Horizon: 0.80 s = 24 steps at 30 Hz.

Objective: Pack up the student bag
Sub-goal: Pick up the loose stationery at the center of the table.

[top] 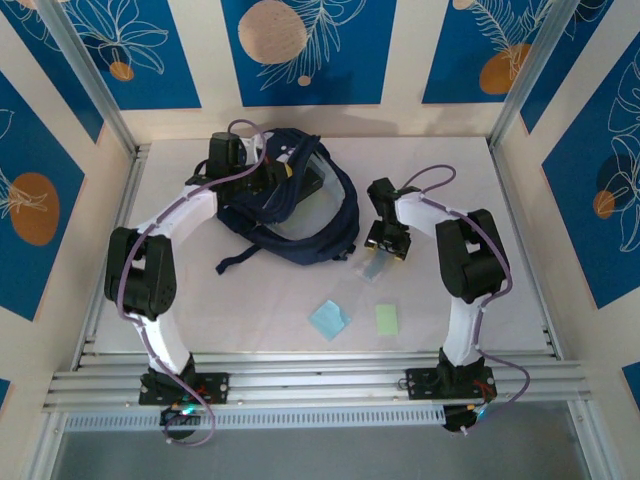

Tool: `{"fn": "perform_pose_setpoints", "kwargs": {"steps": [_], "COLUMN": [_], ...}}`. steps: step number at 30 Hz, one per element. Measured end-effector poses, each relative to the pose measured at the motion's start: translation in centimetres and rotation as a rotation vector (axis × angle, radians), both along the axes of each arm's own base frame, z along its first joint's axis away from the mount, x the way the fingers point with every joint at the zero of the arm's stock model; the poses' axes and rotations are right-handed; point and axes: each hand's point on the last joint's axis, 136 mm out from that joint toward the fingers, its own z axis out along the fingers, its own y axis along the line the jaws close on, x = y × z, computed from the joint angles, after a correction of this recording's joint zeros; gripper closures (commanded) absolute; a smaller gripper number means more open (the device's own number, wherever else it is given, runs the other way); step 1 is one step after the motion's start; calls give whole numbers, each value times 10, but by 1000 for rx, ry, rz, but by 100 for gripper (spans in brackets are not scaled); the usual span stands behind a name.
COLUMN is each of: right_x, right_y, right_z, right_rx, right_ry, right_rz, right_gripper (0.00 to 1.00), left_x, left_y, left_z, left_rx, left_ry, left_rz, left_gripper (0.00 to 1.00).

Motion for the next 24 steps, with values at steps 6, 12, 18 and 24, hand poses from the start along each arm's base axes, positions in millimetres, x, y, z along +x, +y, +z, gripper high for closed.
{"fn": "perform_pose_setpoints", "kwargs": {"steps": [6, 12, 18, 24], "right_x": [0, 1, 1, 2], "right_y": [2, 5, 4, 6], "right_z": [3, 10, 16, 34], "right_rx": [29, 56, 65, 82], "right_ry": [-14, -37, -49, -89], "right_rz": [1, 6, 11, 37], "right_gripper": [61, 74, 84, 89], "left_x": [-1, -2, -3, -4], "left_y": [0, 0, 0, -1], "left_z": [0, 3, 3, 3], "left_rx": [-2, -5, -5, -5], "left_ry": [2, 1, 1, 0], "left_rz": [1, 2, 1, -2], "left_gripper": [100, 100, 100, 100]}}
